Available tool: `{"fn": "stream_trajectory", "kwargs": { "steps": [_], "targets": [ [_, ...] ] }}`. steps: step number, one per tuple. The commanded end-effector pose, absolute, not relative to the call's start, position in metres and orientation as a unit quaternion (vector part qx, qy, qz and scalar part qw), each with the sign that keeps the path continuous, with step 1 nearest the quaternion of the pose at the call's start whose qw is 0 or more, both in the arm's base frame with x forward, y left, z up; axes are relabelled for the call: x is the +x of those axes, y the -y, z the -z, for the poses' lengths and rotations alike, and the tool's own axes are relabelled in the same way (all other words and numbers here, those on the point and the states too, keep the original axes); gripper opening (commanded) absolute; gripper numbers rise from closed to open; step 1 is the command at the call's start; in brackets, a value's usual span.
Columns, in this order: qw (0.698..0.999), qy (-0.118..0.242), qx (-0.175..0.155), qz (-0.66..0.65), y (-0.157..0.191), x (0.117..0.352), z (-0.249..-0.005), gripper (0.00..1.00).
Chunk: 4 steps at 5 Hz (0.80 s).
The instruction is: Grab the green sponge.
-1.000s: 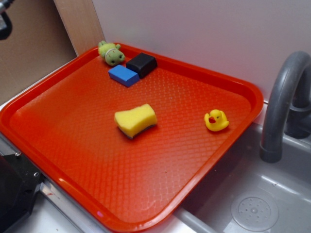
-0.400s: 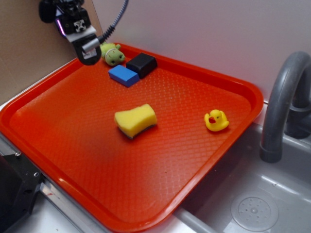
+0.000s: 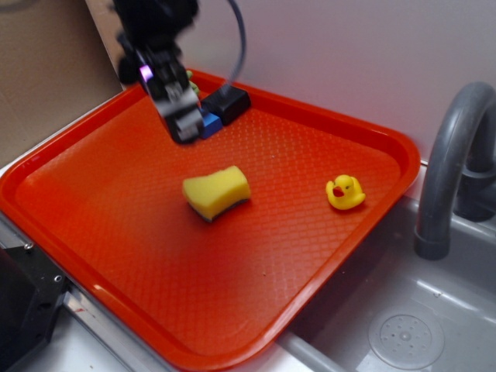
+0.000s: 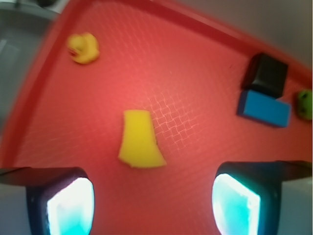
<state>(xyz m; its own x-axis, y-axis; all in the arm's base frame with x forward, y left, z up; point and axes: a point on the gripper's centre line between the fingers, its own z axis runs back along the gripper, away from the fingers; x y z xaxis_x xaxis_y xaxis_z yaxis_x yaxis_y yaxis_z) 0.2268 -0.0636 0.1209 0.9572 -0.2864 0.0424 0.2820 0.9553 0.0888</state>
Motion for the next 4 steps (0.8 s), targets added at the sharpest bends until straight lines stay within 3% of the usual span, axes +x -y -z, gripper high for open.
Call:
{"fn": "stream_trajectory", "kwargs": {
  "steps": [1, 3, 4],
  "targets": [
    [0.991, 0.029, 0.049, 0.120, 0.068, 0.245, -0.070, 1.00],
    [0.990, 0.002, 0.040, 0.133, 0.079, 0.245, -0.036, 1.00],
    [0.990, 0.003, 0.039, 0.138, 0.082, 0.238, -0.030, 0.00]
  ]
}}
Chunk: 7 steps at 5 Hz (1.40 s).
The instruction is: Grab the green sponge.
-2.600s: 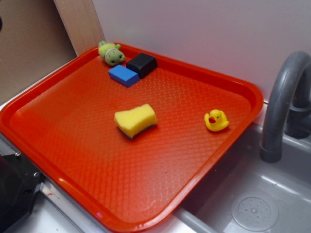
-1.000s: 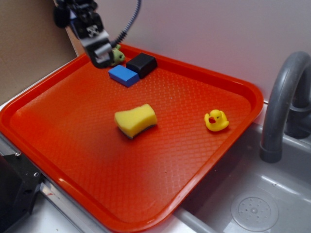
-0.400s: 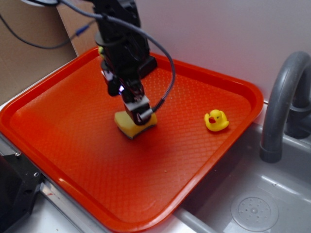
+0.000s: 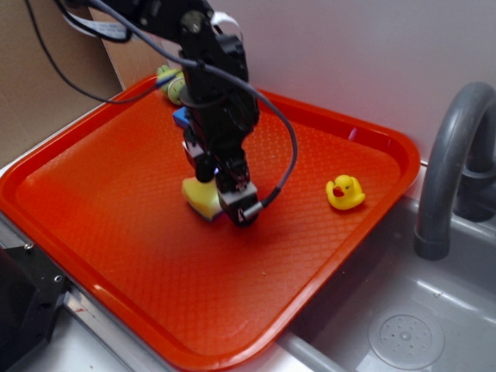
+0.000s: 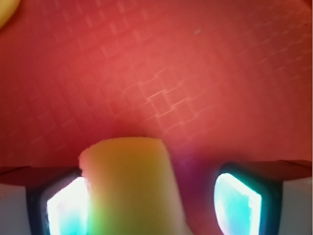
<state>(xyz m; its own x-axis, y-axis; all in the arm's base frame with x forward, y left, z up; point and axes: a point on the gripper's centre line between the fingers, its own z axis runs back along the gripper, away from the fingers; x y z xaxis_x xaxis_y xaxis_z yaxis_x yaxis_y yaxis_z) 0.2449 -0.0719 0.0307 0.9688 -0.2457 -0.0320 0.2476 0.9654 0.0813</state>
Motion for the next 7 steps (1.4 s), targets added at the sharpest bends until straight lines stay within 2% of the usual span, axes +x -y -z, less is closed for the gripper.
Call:
{"fn": "stream_trajectory", "kwargs": {
  "steps": [1, 2, 3, 4, 5, 6, 7],
  "targets": [
    [0.990, 0.000, 0.044, 0.136, 0.084, 0.232, -0.035, 0.00],
    [0.993, 0.003, 0.034, 0.110, 0.078, 0.231, -0.062, 0.00],
    [0.998, 0.022, 0.036, 0.042, 0.063, 0.232, -0.112, 0.00],
    [0.999, 0.030, -0.006, -0.033, 0.040, 0.227, -0.155, 0.00],
    [0.992, 0.051, -0.019, -0.117, 0.014, 0.217, -0.192, 0.00],
    [0.986, 0.081, -0.023, -0.147, 0.005, 0.204, -0.215, 0.00],
    [0.981, 0.104, -0.042, -0.155, 0.003, 0.195, -0.234, 0.00]
  ]
}}
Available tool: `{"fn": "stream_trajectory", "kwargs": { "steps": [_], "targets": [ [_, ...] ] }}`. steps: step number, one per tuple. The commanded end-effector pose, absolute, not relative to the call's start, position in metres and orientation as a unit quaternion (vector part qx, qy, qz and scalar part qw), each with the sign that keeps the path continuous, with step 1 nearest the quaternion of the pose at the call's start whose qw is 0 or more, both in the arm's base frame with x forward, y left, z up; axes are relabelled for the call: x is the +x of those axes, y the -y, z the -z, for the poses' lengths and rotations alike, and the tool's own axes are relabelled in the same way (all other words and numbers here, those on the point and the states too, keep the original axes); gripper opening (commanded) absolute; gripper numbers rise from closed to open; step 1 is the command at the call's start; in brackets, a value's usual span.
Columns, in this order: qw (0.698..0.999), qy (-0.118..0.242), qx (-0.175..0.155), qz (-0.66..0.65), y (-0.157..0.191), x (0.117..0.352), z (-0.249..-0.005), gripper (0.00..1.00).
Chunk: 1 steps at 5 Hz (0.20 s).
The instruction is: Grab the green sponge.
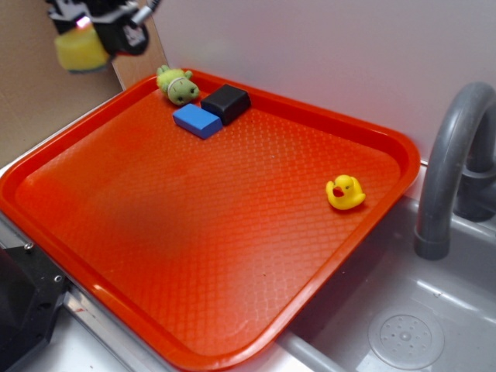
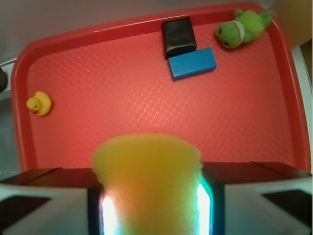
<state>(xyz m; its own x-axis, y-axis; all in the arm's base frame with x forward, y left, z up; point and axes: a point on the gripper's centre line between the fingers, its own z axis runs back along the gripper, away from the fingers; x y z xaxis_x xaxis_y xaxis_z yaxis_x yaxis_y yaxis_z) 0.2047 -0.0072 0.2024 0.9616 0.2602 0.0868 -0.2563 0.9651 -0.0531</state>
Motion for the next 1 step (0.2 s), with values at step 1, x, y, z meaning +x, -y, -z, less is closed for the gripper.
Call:
{"fn": "stream_trajectory", "kwargs": {
  "steps": [1],
  "targets": [
    [0.980, 0.117, -0.048, -0.153, 0.0018, 0.1945, -0.2349, 0.00]
  ]
}}
